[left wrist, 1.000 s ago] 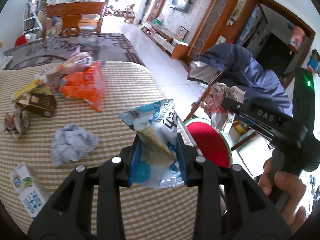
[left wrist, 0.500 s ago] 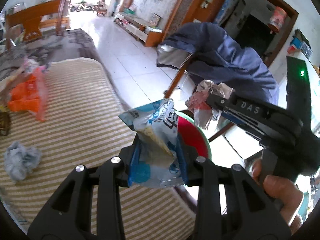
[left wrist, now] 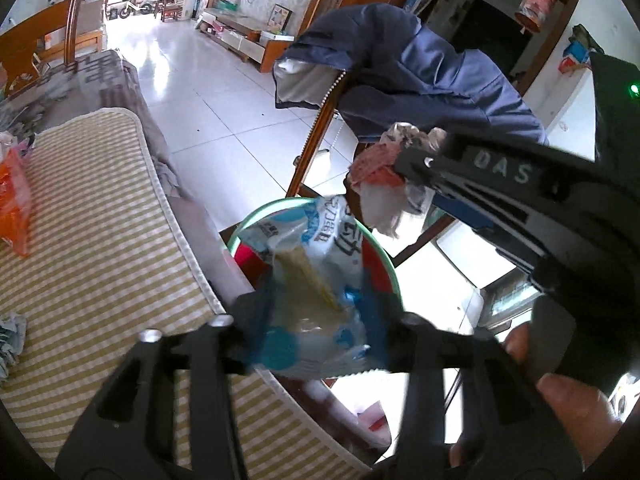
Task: Collect trash
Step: 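Open the left tool over the bucket while the right tool releases the grey paper, then grasp the white milk carton with the left tool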
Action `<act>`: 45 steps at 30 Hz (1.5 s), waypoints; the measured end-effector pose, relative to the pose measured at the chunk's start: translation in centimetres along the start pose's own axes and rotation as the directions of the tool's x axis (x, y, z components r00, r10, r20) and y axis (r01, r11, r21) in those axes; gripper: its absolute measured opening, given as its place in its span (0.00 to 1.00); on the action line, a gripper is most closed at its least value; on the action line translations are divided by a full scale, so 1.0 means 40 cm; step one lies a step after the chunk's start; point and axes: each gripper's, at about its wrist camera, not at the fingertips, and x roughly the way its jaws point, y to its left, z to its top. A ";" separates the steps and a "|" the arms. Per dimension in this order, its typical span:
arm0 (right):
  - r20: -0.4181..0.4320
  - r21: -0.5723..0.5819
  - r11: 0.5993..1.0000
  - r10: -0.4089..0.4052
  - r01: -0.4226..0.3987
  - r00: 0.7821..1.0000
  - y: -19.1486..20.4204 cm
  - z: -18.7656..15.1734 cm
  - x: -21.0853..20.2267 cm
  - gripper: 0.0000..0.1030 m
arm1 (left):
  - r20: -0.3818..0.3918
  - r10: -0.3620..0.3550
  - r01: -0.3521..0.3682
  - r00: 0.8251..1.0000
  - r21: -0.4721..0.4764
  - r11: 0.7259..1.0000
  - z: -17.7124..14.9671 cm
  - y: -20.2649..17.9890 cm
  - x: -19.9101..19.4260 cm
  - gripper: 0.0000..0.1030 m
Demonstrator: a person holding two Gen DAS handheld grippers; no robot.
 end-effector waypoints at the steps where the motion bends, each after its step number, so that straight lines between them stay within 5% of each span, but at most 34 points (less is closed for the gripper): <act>1: 0.025 0.024 1.000 -0.002 0.002 1.000 -0.009 0.003 -0.009 0.59 | 0.009 0.005 -0.005 1.000 -0.004 1.000 -0.002 0.000 0.000 0.56; 2: 0.045 0.035 0.999 -0.004 0.002 0.999 -0.014 0.004 -0.018 0.64 | 0.012 -0.003 0.003 1.000 -0.005 1.000 -0.003 0.001 -0.002 0.57; 12: 0.071 0.013 1.000 0.011 -0.012 0.997 0.001 0.007 -0.031 0.65 | 0.077 0.047 -0.047 0.996 0.001 0.999 -0.011 0.024 -0.065 0.57; 23: 0.039 -0.074 0.997 0.027 -0.025 0.999 0.075 -0.012 -0.018 0.70 | 0.155 0.128 -0.114 0.980 -0.096 0.989 -0.045 0.150 -0.211 0.57; 28: 0.013 -0.138 0.990 0.028 -0.026 1.000 0.126 -0.034 -0.011 0.71 | 0.130 0.254 -0.222 0.958 -0.220 0.950 -0.141 0.296 -0.313 0.57; 36: -0.017 -0.245 0.969 0.031 -0.034 0.999 0.208 -0.080 -0.002 0.76 | 0.010 0.433 -0.365 0.901 -0.520 0.772 -0.340 0.553 -0.461 0.56; 45: -0.034 -0.326 0.945 -0.010 -0.002 0.999 0.251 -0.115 0.017 0.76 | 0.024 0.474 -0.397 0.880 -0.511 0.762 -0.348 0.543 -0.465 0.67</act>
